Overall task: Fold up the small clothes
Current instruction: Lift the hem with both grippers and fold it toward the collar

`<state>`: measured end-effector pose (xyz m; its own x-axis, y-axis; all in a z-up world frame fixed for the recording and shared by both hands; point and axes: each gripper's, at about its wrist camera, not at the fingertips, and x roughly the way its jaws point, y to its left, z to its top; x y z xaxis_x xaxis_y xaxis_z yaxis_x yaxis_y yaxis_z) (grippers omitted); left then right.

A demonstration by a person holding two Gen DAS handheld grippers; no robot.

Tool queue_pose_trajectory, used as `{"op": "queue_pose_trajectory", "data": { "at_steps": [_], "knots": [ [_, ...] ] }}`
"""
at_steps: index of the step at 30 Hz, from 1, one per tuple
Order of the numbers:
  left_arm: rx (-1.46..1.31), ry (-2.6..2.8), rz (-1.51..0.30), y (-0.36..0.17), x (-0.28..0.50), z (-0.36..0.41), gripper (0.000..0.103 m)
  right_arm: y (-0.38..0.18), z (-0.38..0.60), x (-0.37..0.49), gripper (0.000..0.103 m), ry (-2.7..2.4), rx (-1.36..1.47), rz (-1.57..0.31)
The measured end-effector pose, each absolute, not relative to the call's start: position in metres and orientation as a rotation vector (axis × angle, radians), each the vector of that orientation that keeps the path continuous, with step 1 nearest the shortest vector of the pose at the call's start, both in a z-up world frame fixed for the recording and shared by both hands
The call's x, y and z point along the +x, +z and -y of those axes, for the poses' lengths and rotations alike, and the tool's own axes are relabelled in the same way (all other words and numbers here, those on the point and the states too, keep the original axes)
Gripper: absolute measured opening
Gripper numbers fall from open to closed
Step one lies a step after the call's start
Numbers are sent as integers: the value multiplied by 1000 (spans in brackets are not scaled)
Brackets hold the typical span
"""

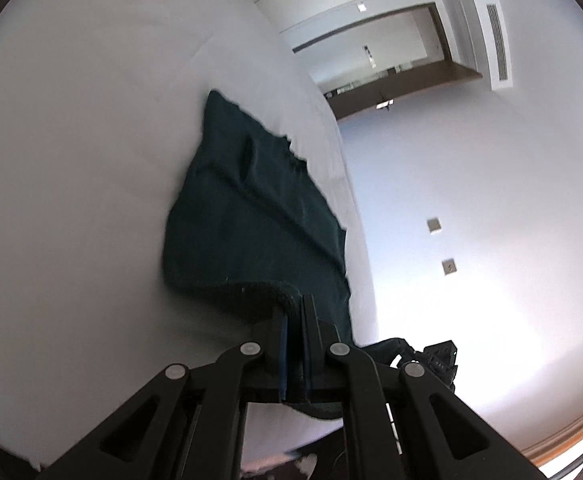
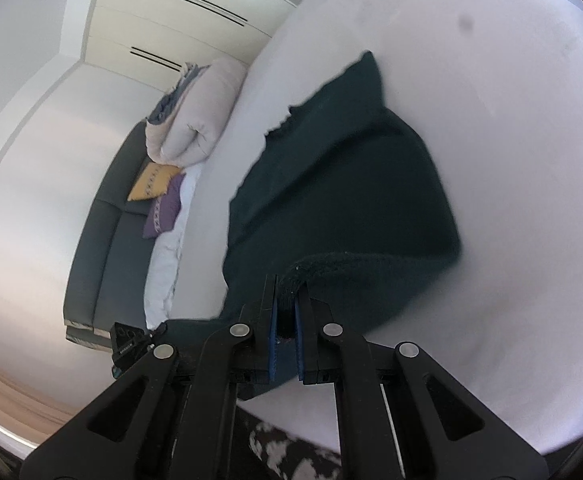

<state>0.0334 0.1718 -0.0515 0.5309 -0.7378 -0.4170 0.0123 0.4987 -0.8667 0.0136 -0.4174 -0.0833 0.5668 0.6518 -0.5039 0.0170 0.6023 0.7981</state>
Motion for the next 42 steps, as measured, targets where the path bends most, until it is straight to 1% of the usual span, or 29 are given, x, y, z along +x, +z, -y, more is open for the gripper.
{"op": "queue_pose_trajectory", "data": {
  "at_steps": [10, 20, 25, 34, 36, 37, 38, 39, 40, 41, 42],
  "knots": [
    [-1006, -507, -869, -48, 119, -172, 6, -64, 405, 129, 6, 371, 839, -861],
    [-1028, -429, -878, -58, 217, -166, 6, -80, 430, 244, 6, 243, 883, -827],
    [-1085, -385, -904, -82, 267, -168, 6, -99, 444, 289, 6, 161, 915, -826],
    [-1148, -286, -965, -129, 323, -165, 6, -136, 450, 365, 6, 62, 903, -880],
    [-1132, -269, -987, -137, 333, -161, 9, -149, 454, 374, 6, 47, 911, -897],
    [-1130, -261, -987, -139, 335, -162, 11, -156, 455, 380, 6, 39, 914, -916],
    [-1135, -259, -983, -140, 334, -164, 26, -163, 454, 384, 7, 35, 917, -936],
    [-1149, -257, -967, -140, 332, -167, 51, -167, 452, 386, 7, 33, 914, -951],
    [-1159, -240, -942, -138, 327, -172, 64, -169, 451, 389, 8, 31, 907, -958],
    [-1151, -210, -918, -135, 321, -178, 80, -169, 450, 391, 10, 38, 895, -955],
    [-1138, -192, -906, -132, 316, -180, 81, -168, 449, 392, 18, 45, 881, -946]
  ]
}}
